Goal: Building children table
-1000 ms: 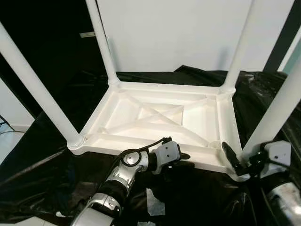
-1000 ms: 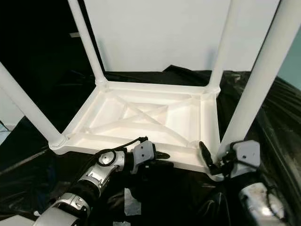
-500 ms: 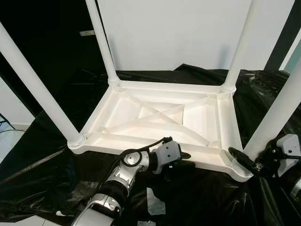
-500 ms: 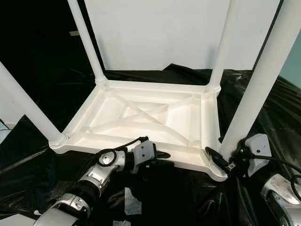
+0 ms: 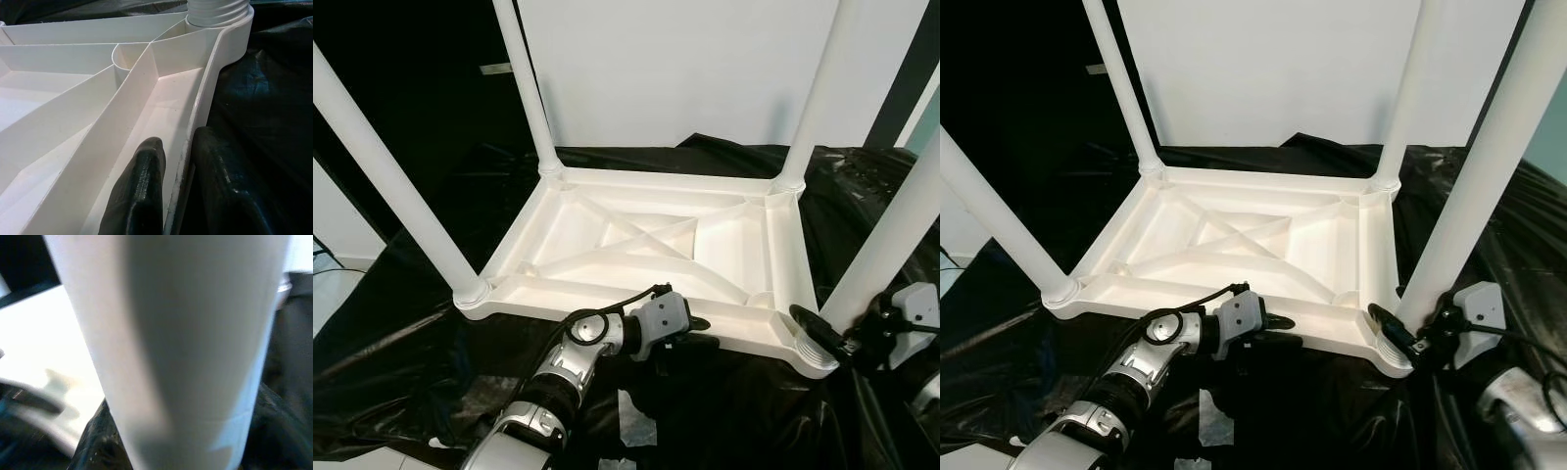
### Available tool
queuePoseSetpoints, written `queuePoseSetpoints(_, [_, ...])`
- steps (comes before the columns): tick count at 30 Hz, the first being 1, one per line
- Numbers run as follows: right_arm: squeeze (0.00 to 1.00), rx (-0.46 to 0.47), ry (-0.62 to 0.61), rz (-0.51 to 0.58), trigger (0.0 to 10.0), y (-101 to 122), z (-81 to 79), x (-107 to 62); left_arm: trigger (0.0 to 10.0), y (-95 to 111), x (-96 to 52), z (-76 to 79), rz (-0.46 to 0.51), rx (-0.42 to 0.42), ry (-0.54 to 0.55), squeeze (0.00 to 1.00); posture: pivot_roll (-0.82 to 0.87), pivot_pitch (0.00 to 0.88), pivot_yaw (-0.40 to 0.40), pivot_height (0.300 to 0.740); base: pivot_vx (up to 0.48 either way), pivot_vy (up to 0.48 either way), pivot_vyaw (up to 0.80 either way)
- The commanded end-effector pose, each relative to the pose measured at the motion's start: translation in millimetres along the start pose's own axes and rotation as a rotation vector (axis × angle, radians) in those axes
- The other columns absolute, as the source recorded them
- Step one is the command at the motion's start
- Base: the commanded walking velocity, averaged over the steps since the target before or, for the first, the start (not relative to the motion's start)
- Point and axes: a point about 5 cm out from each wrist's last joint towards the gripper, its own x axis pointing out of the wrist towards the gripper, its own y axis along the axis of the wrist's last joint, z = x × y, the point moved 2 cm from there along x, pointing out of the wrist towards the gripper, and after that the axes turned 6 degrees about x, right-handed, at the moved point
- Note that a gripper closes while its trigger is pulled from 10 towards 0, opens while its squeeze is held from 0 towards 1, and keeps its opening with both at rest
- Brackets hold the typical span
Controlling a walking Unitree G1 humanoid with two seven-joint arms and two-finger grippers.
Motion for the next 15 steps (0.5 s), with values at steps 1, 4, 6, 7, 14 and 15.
queuePoseSetpoints(1, [0.0, 0.01, -0.042, -0.056, 0.0, -14, -2.9, -0.1, 10.0, -33, -1.4, 13.7, -0.123, -0.128, 0.132, 0.0, -0.14, 0.0, 0.022, 0.74, 0.0, 0.0, 0.0])
queuePoseSetpoints(4, [0.0, 0.031, -0.156, -0.042, 0.0, -24, -16.2, -4.8, 10.0, -33, -1.7, 13.5, -0.123, -0.128, 0.135, 0.0, -0.14, 0.0, 0.025, 0.74, 0.0, 0.0, 0.0])
queuePoseSetpoints(6, [0.0, 0.065, -0.324, -0.016, 0.0, -31, -24.8, -8.9, 10.0, -35, -4.6, 14.9, -0.129, -0.126, 0.131, 0.0, -0.13, 0.0, 0.024, 0.74, 0.0, 0.0, 0.0])
queuePoseSetpoints(7, [0.0, 0.077, -0.365, -0.009, 0.0, -32, -25.9, -9.7, 10.0, -36, -5.8, 14.9, -0.132, -0.126, 0.13, 0.0, -0.13, 0.0, 0.024, 0.74, 0.0, 0.0, 0.0])
queuePoseSetpoints(14, [0.0, 0.096, -0.462, 0.002, 0.0, -33, -21.3, -11.1, 10.0, -37, -7.2, 14.7, -0.138, -0.126, 0.13, 0.0, -0.13, 0.0, 0.023, 0.74, 0.0, 0.0, 0.0])
queuePoseSetpoints(15, [0.0, 0.096, -0.443, -0.006, 4.7, -34, -23.0, -9.7, 10.0, -37, -6.4, 15.5, -0.137, -0.126, 0.127, 0.0, -0.13, 0.0, 0.023, 0.74, 0.0, 0.0, 0.0])
